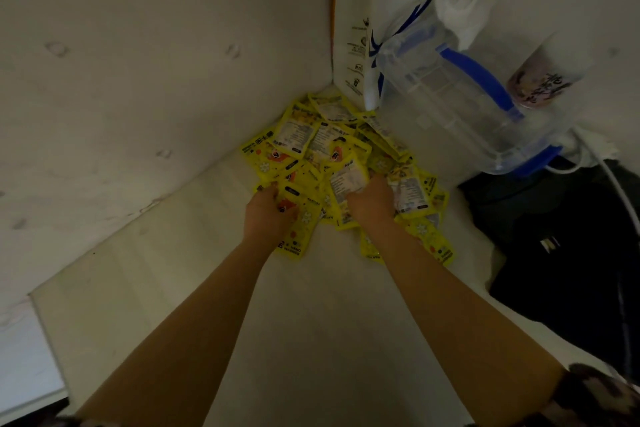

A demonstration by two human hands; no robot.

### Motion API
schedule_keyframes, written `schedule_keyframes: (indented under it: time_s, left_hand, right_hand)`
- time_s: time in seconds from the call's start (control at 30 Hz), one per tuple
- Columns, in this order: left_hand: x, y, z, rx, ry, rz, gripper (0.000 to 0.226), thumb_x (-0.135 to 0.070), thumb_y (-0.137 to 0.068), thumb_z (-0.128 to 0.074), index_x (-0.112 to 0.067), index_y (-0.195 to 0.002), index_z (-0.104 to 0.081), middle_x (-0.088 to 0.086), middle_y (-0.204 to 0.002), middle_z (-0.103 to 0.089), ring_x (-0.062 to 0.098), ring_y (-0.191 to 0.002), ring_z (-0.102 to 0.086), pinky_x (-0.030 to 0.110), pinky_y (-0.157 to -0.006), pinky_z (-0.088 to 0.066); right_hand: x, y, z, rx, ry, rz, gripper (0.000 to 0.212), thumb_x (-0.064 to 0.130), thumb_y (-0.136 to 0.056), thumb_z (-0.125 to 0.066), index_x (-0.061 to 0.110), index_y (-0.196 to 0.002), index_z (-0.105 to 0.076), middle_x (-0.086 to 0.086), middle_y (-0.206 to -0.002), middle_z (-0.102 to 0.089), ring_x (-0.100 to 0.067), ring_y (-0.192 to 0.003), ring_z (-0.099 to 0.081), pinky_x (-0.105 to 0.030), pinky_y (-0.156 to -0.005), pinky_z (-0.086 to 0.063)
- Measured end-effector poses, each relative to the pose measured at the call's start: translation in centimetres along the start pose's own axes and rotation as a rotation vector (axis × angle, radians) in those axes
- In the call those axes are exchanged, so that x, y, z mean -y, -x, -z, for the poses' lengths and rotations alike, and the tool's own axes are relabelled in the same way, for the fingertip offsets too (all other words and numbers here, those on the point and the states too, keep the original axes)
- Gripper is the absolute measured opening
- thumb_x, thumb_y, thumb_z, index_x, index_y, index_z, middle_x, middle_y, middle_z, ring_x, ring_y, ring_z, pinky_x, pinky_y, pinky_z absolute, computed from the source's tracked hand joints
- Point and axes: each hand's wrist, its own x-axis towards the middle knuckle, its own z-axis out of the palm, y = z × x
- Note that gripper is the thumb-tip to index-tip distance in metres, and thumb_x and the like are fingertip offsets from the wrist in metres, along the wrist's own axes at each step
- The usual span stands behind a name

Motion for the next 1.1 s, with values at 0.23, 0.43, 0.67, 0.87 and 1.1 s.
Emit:
schedule_keyframes:
  time_s: [0.23, 0.43, 0.67, 0.87, 1.1]
  left_hand:
    - [0.4, 0.9, -0.5, -0.077, 0.015, 0.051, 0.033, -0.017, -0.079, -0.068, -0.018, -0.064, -0.039, 0.002, -0.070, -0.048, 0.018, -0.064, -0.047, 0.026, -0.052, -0.034]
    - [0.3, 1.4, -0.2, -0.046, 0.045, 0.084, 0.022, -0.017, -0.078, -0.068, -0.011, -0.074, -0.047, -0.001, -0.071, -0.048, 0.017, -0.063, -0.050, 0.024, -0.047, -0.033]
    - [0.8, 3.2, 1.0, -0.091, 0.120, 0.084, 0.019, -0.014, -0.079, -0.068, -0.004, -0.082, -0.052, 0.000, -0.067, -0.048, 0.016, -0.058, -0.047, 0.026, -0.048, -0.041]
    - [1.1, 5.2, 2.5, -0.104, 0.261, 0.125, 0.028, -0.015, -0.074, -0.072, 0.001, -0.090, -0.058, 0.011, -0.079, -0.057, 0.025, -0.068, -0.058, 0.052, -0.065, -0.055]
    - [0.1, 10.4, 2.3, -0.050, 0.585, 0.088, 0.011, -0.007, -0.082, -0.068, -0.006, -0.089, -0.060, 0.007, -0.075, -0.062, 0.003, -0.036, -0.054, 0.018, -0.038, -0.044]
  right_hand:
    - [0.1, 0.6, -0.2, 0.037, -0.025, 0.005, 0.049, 0.016, -0.083, -0.068, 0.004, -0.125, -0.048, -0.017, -0.126, -0.055, -0.034, -0.111, -0.056, -0.031, -0.072, -0.043]
    - [-0.3, 1.2, 0.5, 0.029, -0.017, 0.041, 0.045, 0.017, -0.086, -0.064, 0.005, -0.126, -0.046, -0.016, -0.124, -0.056, -0.034, -0.108, -0.057, -0.035, -0.073, -0.046]
    - [-1.5, 2.5, 2.6, -0.028, -0.055, 0.139, 0.034, 0.018, -0.090, -0.061, 0.006, -0.119, -0.046, -0.015, -0.115, -0.058, -0.032, -0.097, -0.060, -0.037, -0.069, -0.048]
    - [-2.2, 5.6, 5.0, -0.081, -0.120, 0.259, 0.037, 0.015, -0.090, -0.060, 0.006, -0.123, -0.048, -0.002, -0.100, -0.054, -0.015, -0.078, -0.055, -0.019, -0.059, -0.042]
    - [-4.6, 11.1, 6.4, -0.096, -0.178, 0.246, 0.034, 0.017, -0.088, -0.063, 0.006, -0.118, -0.051, -0.004, -0.101, -0.058, -0.018, -0.084, -0.057, -0.022, -0.062, -0.044]
